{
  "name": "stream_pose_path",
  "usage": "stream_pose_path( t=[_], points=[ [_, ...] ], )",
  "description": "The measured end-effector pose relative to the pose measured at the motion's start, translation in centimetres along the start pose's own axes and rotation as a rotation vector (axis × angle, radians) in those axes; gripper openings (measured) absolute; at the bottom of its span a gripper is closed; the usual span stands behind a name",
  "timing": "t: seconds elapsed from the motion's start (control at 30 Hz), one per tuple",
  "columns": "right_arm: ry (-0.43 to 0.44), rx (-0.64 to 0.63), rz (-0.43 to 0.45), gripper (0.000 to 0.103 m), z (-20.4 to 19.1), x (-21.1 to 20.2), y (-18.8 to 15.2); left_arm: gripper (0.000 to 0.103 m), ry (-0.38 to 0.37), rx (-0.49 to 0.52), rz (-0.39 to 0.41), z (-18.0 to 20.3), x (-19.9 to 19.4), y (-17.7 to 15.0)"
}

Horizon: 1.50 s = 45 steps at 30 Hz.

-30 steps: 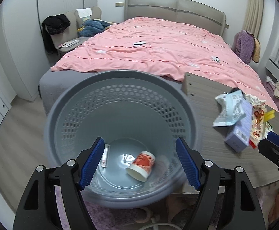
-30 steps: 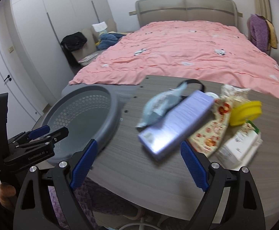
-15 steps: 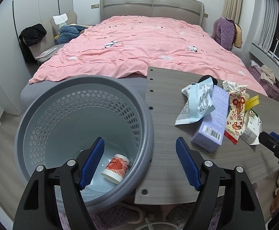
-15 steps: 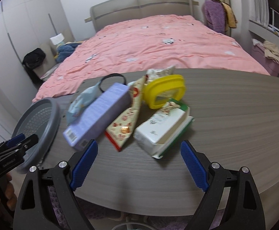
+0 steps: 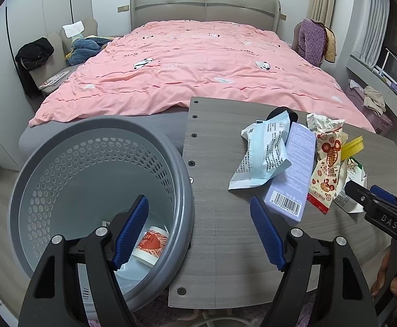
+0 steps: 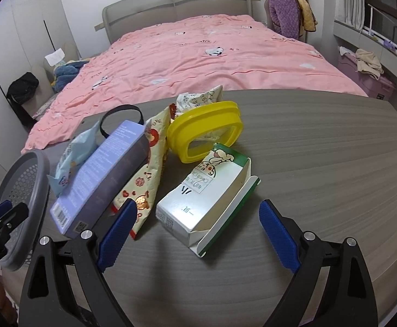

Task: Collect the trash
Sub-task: 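Grasp the white-green carton with the right gripper and lift it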

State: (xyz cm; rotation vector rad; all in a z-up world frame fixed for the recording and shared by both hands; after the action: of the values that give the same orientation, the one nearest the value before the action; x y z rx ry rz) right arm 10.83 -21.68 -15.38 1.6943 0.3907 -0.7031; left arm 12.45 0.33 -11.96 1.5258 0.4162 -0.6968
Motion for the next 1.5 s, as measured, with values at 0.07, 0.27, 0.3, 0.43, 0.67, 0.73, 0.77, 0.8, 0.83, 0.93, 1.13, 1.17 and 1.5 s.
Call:
stream_pose_path(
  t=[0.07, 0.27, 0.3, 0.43, 0.67, 0.73, 0.77, 0.8, 0.83, 0.93, 1.13, 1.17, 1.5],
  points=[
    [-0.021, -0.008, -0.007, 0.089, 0.3, 0.3, -0.2, 0.074, -0.001, -0.001, -0.002, 0.0, 0.2, 0.1],
    [-0.051, -0.011, -0.029, 0.089, 1.4, 0.5, -0.9, 0.074, -0.006, 0.004, -0.005, 0.3, 0.5, 0.2],
    [-0.055, -0.012, -0.029, 0.089, 1.6, 0.4, -0.9, 0.074, -0.007, 0.004, -0.005, 0.3, 0.5, 0.2],
    [-0.084, -0.008, -0.03, 0.089, 3.1, -0.1, -1.1, 0.074, -0.012, 0.006, -0.005, 0.6, 0.5, 0.2],
    [-0.089, 0.046, -0.02, 0.089, 4.9, -1.0, -0.7, 0.074, -0.019, 0.012, -0.004, 1.1, 0.5, 0.1],
    [-0.078, 0.045, -0.006, 0.089, 4.4, -0.9, -0.3, 0.074, -0.021, 0.015, -0.006, 1.2, 0.5, 0.0],
    [-0.074, 0.04, -0.001, 0.089, 4.1, -0.8, 0.0, 0.074, -0.021, 0.017, -0.007, 1.3, 0.5, 0.0],
    [-0.071, 0.036, 0.002, 0.089, 3.8, -0.6, 0.1, 0.074, -0.022, 0.018, -0.007, 1.3, 0.5, 0.0],
    [-0.071, 0.033, 0.005, 0.089, 3.5, -0.3, 0.4, 0.074, -0.022, 0.019, -0.006, 1.3, 0.4, 0.0],
    [-0.074, 0.046, 0.004, 0.089, 2.7, 0.6, 1.0, 0.074, -0.019, 0.02, -0.003, 1.2, 0.2, 0.0],
    [-0.122, 0.007, -0.029, 0.089, 2.7, 1.5, 0.5, 0.074, -0.009, 0.011, -0.001, 0.7, 0.1, 0.0],
    [-0.123, 0.013, -0.029, 0.09, 3.0, 1.3, 0.4, 0.074, -0.008, 0.008, -0.002, 0.5, 0.2, 0.0],
    [-0.11, 0.069, -0.022, 0.09, 6.1, -0.4, 0.0, 0.074, -0.022, 0.009, -0.008, 0.9, 0.5, 0.0]
  ],
)
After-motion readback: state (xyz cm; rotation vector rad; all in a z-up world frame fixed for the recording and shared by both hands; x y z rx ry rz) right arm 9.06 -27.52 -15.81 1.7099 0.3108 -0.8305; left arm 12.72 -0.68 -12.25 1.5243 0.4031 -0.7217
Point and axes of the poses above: each gripper's, at about its wrist camera, not at the fingertips, and x roughly the way its jaws point, z to its right, y to its top, the point moved 8 cm from there along x, roughly the way its jaws point, and after that the axes turned 12 degrees about z, right-handed, at the moved point
